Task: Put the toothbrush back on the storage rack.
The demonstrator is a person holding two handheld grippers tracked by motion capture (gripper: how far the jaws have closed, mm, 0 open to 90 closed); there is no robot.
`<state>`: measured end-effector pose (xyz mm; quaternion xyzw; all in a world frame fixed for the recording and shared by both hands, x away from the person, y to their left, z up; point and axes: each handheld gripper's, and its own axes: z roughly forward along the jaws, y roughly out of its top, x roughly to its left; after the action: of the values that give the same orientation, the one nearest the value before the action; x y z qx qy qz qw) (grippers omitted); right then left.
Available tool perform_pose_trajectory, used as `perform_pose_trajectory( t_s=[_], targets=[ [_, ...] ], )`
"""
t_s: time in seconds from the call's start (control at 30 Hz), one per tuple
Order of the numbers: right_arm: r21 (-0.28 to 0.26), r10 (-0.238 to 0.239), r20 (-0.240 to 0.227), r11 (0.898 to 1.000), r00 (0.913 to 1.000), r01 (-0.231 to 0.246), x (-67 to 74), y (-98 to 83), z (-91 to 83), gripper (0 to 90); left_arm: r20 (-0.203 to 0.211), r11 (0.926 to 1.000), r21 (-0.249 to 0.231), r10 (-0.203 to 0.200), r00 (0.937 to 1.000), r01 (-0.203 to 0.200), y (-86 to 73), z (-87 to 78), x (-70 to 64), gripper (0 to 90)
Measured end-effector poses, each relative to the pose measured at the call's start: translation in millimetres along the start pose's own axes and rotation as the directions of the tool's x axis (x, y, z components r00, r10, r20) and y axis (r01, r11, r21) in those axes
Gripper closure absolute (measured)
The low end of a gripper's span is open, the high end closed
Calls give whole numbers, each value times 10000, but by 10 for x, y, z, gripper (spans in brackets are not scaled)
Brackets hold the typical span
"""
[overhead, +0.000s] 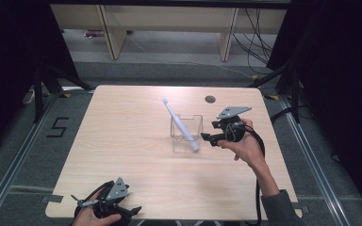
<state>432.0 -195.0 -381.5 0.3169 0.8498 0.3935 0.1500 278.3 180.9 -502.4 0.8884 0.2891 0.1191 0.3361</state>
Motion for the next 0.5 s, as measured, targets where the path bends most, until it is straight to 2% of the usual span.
perform_pose_trajectory(
  t_s=[0.1,0.23,0.27,0.43,0.5],
  targets=[
    [87,225,55,9997,9997,-225,17,-18,-29,346,0,10000,-2,4,10000,-4,0,-1,-1,149],
    [39,2,34,10000,10000,-2,15,-46,-45,344,-13,10000,10,6,10000,-6,0,0,1,149],
    [100,164,-14,9998,9999,-164,26,-57,-49,341,-11,10000,4,7,10000,-7,0,0,0,149],
    [46,56,-30,10000,10000,-55,20,-98,-59,332,-10,10000,-11,-14,10000,14,0,1,-1,149],
    [31,200,-40,9998,9998,-200,28,-113,-73,328,-17,10000,4,7,10000,-7,0,0,1,149]
  ],
)
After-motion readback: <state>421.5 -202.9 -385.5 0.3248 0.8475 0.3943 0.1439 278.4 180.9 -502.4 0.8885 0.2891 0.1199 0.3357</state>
